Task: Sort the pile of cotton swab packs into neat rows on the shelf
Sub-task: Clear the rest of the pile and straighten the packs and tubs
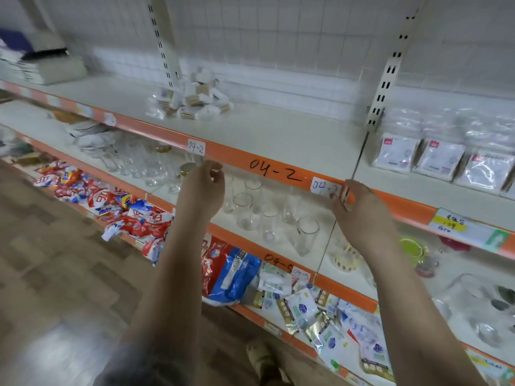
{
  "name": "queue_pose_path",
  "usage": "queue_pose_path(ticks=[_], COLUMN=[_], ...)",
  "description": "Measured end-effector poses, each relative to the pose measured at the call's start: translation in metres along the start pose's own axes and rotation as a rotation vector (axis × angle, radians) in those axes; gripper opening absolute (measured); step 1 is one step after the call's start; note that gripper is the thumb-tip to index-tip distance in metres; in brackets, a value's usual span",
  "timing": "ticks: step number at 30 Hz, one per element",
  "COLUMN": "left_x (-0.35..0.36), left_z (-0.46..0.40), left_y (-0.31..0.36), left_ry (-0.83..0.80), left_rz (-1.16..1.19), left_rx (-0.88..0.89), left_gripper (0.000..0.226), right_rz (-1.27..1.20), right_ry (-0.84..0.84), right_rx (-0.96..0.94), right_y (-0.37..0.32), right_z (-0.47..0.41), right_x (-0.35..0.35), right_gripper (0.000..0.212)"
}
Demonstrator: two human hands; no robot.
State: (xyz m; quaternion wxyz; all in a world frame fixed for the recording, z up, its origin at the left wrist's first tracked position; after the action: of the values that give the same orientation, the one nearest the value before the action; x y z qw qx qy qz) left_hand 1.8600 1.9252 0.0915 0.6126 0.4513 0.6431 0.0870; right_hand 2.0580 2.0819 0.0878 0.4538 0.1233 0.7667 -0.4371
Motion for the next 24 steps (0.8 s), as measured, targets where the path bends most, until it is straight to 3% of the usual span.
queue_pose_path(ticks=[17,24], left_x=[-0.028,-0.045], left_z=[-0.189,-0.247], left_y=[-0.067,-0.113], left_ry=[0.135,0.168], left_rz=[0.03,0.02], left_rx=[-0.084,-0.116], left_gripper=[0.029,0.029], right_rz=[-0.078,-0.079], right_ry=[-0.099,-0.157], right_rx=[-0.19,-0.213], right_y=[-0.122,-0.174], right_z=[-0.2,-0.243], right_x=[0.106,0.154], right_gripper=[0.052,0.052])
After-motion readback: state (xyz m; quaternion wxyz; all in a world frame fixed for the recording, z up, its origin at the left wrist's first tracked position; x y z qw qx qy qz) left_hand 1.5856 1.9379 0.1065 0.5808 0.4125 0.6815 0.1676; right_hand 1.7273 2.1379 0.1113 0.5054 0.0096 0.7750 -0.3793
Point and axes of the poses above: each hand's wrist, its own z-axis away from the middle knuckle, its own x-axis out of the palm, y = z × x, the point moved 1 cm from there along -z, towards the middle knuckle, and after that the axes turned 1 degree about -x, right-handed, at the moved point
